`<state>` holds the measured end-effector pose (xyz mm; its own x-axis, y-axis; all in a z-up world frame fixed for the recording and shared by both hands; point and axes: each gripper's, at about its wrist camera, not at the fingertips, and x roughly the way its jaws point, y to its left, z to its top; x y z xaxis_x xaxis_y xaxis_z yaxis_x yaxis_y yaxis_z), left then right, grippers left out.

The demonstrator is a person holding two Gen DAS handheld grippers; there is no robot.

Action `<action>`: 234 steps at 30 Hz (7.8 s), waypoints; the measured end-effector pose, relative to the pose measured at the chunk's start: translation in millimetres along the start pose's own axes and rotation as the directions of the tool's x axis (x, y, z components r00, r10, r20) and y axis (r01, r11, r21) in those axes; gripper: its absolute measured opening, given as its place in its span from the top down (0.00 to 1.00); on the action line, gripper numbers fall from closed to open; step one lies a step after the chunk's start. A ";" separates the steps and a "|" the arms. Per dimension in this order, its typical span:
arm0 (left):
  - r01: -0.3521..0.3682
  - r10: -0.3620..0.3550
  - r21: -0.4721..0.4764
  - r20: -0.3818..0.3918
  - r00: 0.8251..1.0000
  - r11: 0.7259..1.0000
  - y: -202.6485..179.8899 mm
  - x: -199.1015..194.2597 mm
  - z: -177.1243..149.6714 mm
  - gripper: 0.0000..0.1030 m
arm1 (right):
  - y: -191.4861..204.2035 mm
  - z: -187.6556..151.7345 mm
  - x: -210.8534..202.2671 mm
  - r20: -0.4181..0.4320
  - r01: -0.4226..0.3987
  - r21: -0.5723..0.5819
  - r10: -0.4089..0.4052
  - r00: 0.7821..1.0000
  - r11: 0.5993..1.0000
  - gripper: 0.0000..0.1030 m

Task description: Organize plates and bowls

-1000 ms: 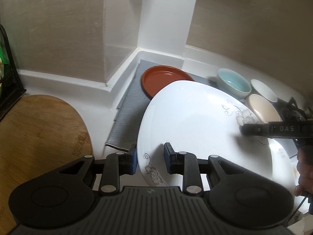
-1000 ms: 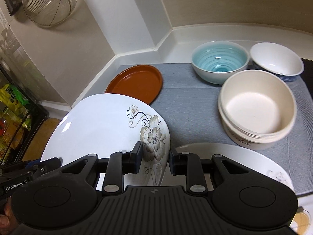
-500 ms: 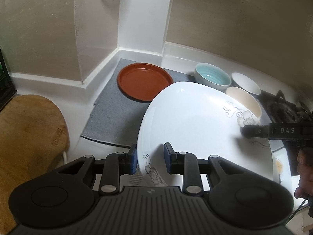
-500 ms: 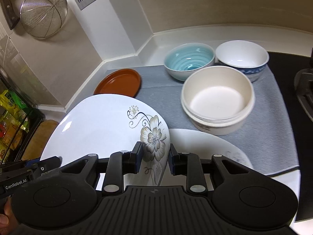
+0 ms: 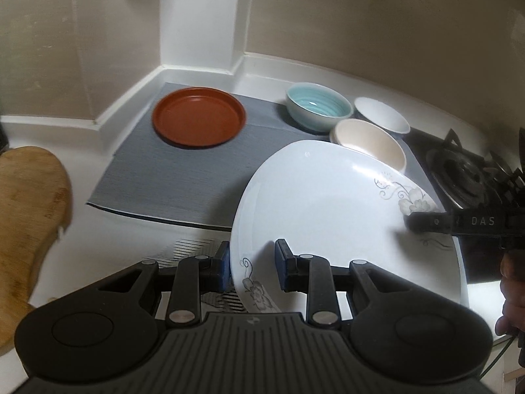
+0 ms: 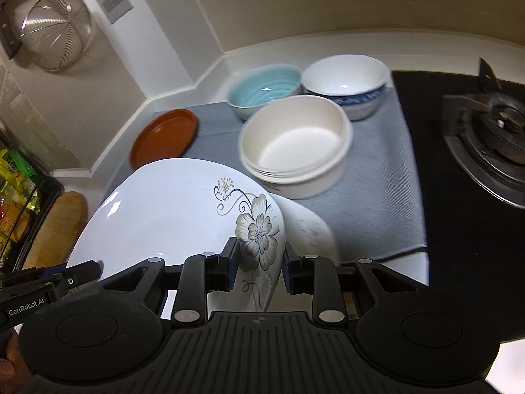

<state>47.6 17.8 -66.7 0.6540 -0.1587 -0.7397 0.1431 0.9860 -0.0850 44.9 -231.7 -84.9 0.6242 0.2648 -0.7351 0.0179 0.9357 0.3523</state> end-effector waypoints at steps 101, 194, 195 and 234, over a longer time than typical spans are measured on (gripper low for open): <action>-0.042 0.044 0.031 -0.055 0.998 0.999 -29.1 21.2 -19.9 0.69 | -3.7 -31.9 -1.6 -0.026 0.165 0.008 -0.165 0.986 0.986 0.72; -0.147 0.146 -0.009 -0.062 0.987 0.989 -57.5 25.6 -32.9 0.55 | -31.8 -1.2 26.1 -0.104 -0.023 -0.112 0.012 0.994 0.993 0.65; -0.155 0.155 -0.004 -0.057 0.986 0.988 -58.4 22.3 -33.9 0.54 | -31.9 -2.1 23.2 -0.101 -0.020 -0.115 0.008 0.995 0.993 0.65; -0.030 0.032 -0.018 0.121 0.992 0.999 -0.2 31.8 28.0 0.82 | 6.4 -19.6 -41.3 0.050 0.145 -0.163 -0.139 0.989 0.976 0.65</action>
<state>89.1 11.2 -71.6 0.7434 -0.1321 -0.6557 0.1100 0.9911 -0.0749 3.9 -232.1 -63.6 0.6536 0.1204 -0.7472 -0.0194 0.9896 0.1425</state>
